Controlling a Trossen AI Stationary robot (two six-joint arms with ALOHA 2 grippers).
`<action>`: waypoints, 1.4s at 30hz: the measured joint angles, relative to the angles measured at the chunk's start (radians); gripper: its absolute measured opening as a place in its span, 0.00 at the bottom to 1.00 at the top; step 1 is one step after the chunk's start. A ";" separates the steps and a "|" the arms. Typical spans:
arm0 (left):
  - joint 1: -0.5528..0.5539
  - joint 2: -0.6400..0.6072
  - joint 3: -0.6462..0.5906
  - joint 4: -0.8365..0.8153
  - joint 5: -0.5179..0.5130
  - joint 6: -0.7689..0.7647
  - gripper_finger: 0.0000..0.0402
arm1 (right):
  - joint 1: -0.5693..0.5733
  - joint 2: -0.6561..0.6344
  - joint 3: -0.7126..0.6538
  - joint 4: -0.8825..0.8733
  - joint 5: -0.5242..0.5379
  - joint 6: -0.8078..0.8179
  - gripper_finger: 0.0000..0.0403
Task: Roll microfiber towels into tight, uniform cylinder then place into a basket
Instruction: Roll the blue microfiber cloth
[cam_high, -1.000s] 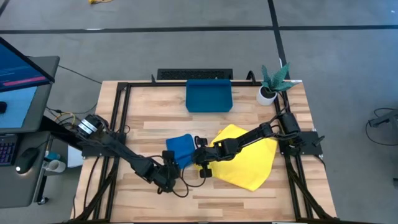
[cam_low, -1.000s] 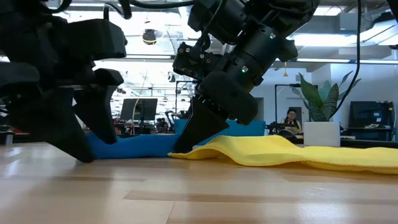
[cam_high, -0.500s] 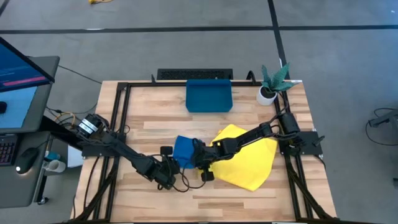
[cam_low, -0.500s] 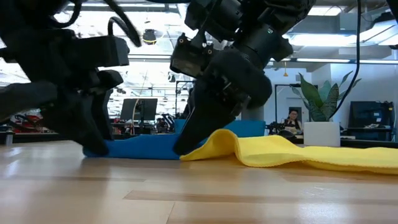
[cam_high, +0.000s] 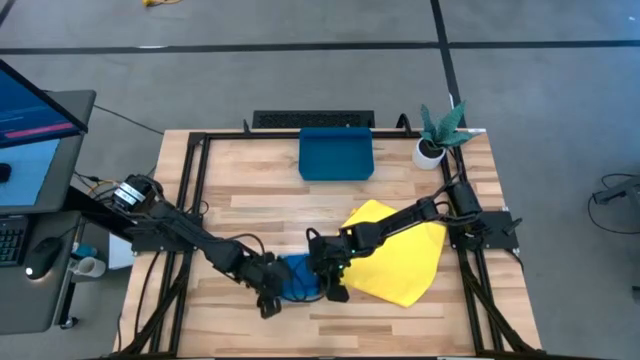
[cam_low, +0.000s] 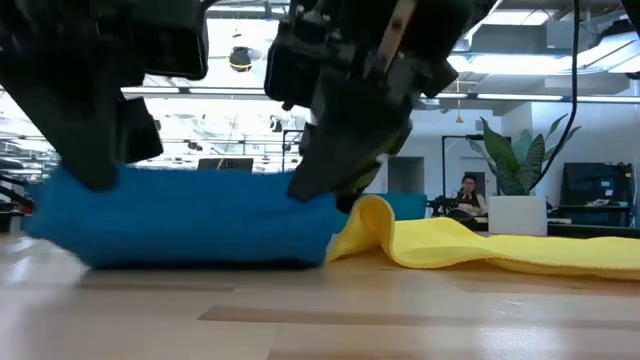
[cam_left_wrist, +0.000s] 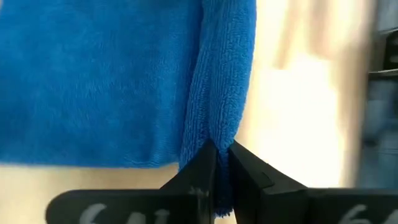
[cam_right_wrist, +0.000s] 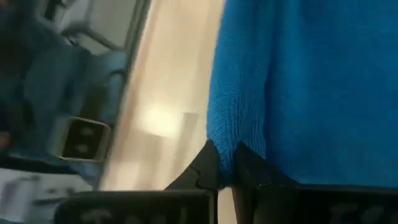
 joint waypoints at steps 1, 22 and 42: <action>0.000 0.000 0.000 0.017 0.034 -0.012 0.04 | 0.001 0.000 0.000 0.006 -0.016 0.032 0.09; -0.026 0.004 -0.005 -0.068 0.101 0.001 0.10 | -0.054 0.068 -0.001 0.015 -0.036 0.367 0.08; -0.120 0.067 -0.002 0.220 -0.199 0.373 0.10 | -0.061 0.068 -0.002 0.033 -0.029 0.398 0.08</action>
